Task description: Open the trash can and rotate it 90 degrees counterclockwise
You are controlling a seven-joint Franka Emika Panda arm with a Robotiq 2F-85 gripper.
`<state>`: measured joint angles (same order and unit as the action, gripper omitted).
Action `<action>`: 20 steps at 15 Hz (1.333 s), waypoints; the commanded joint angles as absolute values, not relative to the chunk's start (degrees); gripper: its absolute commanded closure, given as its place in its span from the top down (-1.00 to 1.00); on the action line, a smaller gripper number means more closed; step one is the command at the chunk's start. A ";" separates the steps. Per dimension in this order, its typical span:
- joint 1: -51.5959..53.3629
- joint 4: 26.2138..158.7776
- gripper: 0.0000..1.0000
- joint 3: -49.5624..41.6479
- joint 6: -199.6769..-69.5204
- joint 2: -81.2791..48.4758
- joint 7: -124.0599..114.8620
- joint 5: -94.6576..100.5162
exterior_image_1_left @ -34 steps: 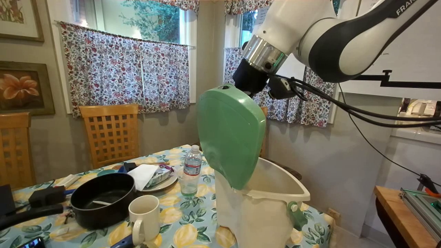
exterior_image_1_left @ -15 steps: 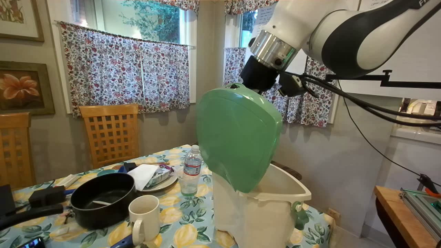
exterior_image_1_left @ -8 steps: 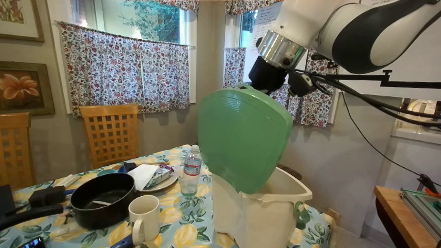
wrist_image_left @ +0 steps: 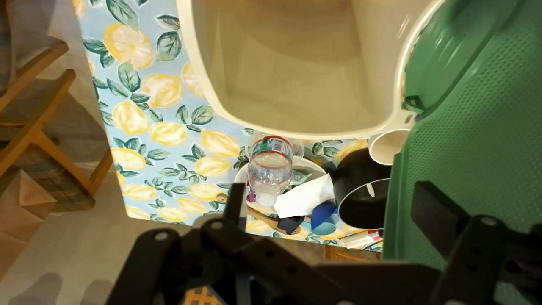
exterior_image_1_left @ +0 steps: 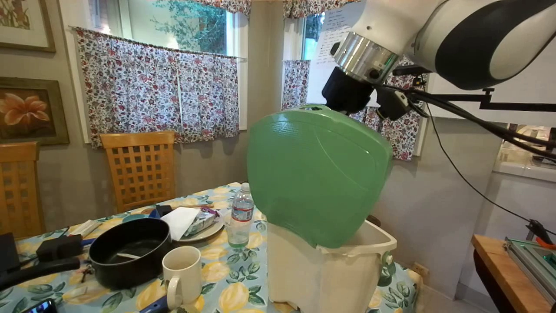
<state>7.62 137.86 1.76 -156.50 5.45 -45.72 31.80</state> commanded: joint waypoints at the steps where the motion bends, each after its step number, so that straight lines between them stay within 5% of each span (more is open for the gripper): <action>1: 7.29 140.08 1.00 2.56 -155.15 8.66 -49.13 34.97; 20: 4.61 143.25 1.00 2.37 -151.79 12.94 -61.75 40.22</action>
<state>5.10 140.99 2.11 -152.29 10.35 -59.86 38.71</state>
